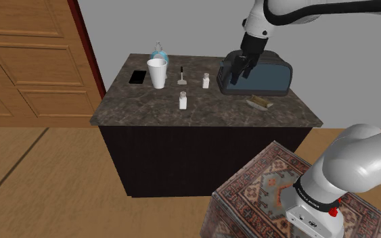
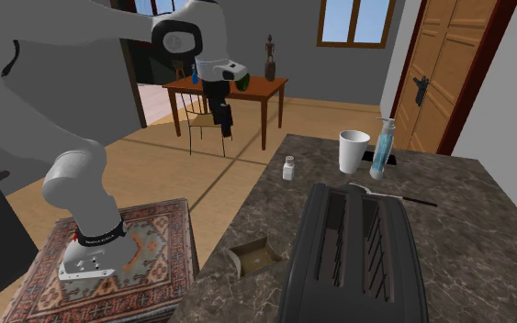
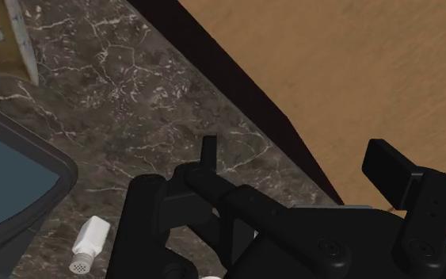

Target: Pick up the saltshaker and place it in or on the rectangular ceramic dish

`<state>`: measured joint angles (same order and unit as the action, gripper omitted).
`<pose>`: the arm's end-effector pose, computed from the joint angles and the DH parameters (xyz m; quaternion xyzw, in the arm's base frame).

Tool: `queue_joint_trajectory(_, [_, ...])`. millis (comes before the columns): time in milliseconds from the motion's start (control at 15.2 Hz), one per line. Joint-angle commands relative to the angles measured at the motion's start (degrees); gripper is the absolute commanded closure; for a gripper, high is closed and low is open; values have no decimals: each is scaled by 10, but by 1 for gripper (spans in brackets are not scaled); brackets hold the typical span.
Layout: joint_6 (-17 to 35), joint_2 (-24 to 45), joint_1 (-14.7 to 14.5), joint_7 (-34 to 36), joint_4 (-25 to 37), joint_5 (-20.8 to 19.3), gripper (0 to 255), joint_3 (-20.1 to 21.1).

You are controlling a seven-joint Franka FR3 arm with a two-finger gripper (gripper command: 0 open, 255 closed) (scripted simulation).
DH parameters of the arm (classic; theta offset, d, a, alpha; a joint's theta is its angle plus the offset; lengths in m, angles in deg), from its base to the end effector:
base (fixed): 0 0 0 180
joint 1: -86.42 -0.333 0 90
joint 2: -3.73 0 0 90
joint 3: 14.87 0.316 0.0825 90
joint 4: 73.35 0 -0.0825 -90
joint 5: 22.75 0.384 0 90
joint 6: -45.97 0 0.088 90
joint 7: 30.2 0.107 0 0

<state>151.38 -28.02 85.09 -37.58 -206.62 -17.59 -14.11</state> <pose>0.3912 0.0222 0.5487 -0.9961 -0.0711 -0.0358 0.0386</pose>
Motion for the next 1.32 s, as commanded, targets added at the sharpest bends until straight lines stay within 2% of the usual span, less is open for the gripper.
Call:
queue_joint_trajectory(0, [28, 46, 0, 0, 15, -2, 0, 3])
queue_joint_trajectory(660, [98, 278, -8, 29, 161, -19, 0, 27])
queue_joint_trajectory(1254, [97, 493, -22, 58, 361, -49, 0, 35])
